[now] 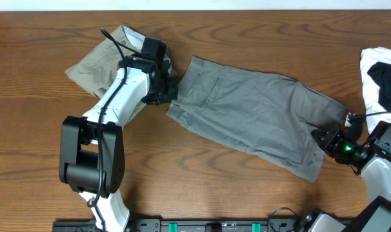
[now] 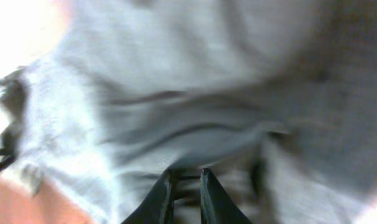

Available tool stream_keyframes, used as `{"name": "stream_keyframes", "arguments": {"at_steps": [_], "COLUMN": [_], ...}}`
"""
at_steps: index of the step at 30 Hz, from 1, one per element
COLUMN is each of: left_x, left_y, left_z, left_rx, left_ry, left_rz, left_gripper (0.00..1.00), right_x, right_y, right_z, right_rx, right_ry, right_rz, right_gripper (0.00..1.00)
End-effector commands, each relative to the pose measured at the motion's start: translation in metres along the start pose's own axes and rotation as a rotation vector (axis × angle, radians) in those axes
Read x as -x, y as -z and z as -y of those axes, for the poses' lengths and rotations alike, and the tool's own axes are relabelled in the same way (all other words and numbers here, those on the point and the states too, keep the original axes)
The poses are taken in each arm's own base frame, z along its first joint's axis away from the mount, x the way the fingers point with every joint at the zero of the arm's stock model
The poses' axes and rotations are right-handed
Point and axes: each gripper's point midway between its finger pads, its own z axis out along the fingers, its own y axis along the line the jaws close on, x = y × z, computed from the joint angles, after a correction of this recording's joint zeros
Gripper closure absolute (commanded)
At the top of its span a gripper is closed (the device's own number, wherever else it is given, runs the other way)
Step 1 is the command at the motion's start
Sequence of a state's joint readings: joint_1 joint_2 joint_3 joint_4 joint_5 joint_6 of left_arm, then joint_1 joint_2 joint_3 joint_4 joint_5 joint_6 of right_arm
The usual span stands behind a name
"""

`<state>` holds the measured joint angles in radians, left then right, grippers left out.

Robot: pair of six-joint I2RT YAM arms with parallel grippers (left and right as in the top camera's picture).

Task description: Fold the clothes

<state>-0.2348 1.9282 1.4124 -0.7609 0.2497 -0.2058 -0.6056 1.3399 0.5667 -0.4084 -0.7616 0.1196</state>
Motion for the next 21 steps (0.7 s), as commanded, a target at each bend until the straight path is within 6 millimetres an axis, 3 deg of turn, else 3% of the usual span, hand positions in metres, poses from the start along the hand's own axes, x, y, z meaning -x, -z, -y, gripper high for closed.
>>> {"name": "stream_keyframes", "arguments": {"at_steps": [1, 4, 8, 11, 15, 21], "left_x": [-0.007, -0.015, -0.020, -0.011, 0.013, 0.023], "left_y": [0.001, 0.001, 0.002, 0.002, -0.001, -0.014], "left_z": [-0.008, -0.010, -0.016, -0.019, -0.006, 0.017], "left_rx": [0.035, 0.044, 0.073, 0.094, 0.033, -0.109], "left_ry": [-0.001, 0.005, 0.014, 0.010, -0.007, -0.022], "left_rz": [-0.023, -0.055, -0.073, -0.033, 0.056, 0.068], "left_gripper": [0.86, 0.83, 0.65, 0.50, 0.25, 0.19], "right_x": [0.005, 0.015, 0.017, 0.013, 0.006, -0.011], "right_y": [0.008, 0.014, 0.012, 0.007, -0.014, -0.040], "right_z": [-0.034, -0.046, -0.050, -0.051, -0.030, 0.028], "right_rx": [0.165, 0.197, 0.204, 0.187, 0.019, -0.316], "right_ry": [0.122, 0.173, 0.146, 0.162, 0.142, -0.076], "right_rz": [0.028, 0.075, 0.075, 0.056, 0.016, -0.038], "right_gripper": [0.88, 0.88, 0.88, 0.86, 0.86, 0.89]}}
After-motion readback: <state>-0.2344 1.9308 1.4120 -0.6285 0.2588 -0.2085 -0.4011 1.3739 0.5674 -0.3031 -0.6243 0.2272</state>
